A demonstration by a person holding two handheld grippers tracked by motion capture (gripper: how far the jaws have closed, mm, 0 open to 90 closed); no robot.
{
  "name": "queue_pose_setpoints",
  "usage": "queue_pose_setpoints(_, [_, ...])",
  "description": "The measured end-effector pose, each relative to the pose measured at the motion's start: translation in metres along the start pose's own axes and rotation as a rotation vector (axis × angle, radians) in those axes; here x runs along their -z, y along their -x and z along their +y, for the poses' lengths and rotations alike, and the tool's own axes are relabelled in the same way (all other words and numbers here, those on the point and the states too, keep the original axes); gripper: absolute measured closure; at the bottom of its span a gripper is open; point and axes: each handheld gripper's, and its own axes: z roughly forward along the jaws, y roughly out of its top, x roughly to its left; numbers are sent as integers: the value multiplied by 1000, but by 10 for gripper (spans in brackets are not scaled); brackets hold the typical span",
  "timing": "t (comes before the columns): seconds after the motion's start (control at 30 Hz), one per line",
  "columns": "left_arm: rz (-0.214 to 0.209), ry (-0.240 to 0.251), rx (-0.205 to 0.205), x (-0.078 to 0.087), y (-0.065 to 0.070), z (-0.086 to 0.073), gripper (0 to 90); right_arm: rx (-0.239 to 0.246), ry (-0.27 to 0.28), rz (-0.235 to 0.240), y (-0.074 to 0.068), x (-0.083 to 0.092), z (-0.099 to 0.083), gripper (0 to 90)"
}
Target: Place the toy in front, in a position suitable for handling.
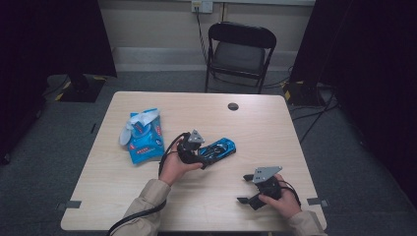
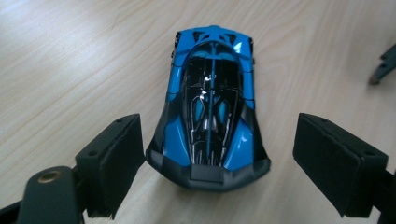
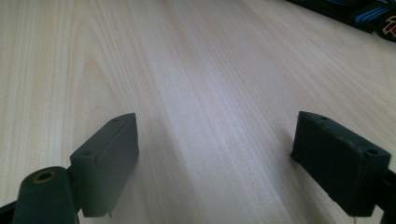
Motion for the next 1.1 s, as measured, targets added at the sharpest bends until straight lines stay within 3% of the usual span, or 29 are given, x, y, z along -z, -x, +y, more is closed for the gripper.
queue_pose_setpoints(0.57, [11, -75, 19, -32, -5, -4, 158, 0, 0, 0, 0, 0, 0, 136])
queue_pose_setpoints(0.97, [22, -76, -4, -39, -3, -7, 163, -3, 0, 1, 0, 0, 0, 136])
queue_pose_setpoints(1.1, [10, -69, -11, -38, -2, -7, 221, -3, 0, 1, 0, 0, 0, 136])
